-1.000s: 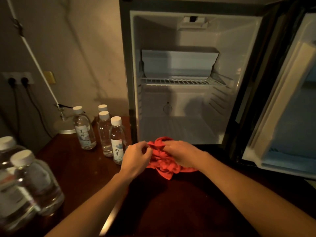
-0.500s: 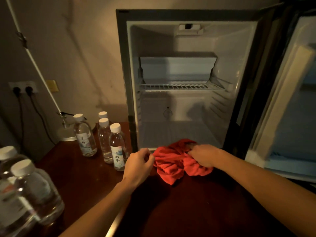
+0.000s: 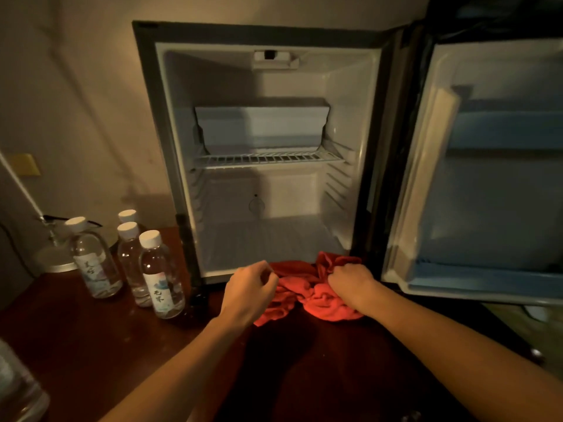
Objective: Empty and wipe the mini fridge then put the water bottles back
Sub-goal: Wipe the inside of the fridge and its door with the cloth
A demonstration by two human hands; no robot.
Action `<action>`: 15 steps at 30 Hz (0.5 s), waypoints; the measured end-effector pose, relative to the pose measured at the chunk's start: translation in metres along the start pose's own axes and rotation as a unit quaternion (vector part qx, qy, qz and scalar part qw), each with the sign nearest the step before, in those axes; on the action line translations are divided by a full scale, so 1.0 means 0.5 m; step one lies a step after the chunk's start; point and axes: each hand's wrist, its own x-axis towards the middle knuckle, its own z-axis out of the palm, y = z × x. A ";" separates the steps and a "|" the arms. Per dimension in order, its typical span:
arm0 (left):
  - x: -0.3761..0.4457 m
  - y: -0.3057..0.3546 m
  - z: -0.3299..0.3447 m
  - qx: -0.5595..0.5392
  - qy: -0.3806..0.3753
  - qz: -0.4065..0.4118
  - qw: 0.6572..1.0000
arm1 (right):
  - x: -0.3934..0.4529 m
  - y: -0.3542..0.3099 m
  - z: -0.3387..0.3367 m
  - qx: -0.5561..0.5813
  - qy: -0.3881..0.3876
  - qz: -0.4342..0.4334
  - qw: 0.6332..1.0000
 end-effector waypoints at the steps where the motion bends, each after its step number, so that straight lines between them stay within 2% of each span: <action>1: 0.003 0.008 0.008 0.001 -0.002 0.007 1.000 | -0.002 -0.001 -0.001 0.003 0.021 -0.002 1.000; 4: 0.004 0.029 0.027 -0.002 -0.013 0.026 1.000 | -0.023 -0.005 0.004 0.016 0.108 0.010 0.994; 7: 0.001 0.054 0.040 -0.005 -0.022 0.039 0.999 | -0.044 0.018 0.007 0.019 0.125 0.030 0.991; 15: 0.014 0.117 0.079 -0.043 -0.020 0.058 0.997 | -0.155 0.085 -0.062 0.071 0.309 -0.001 0.948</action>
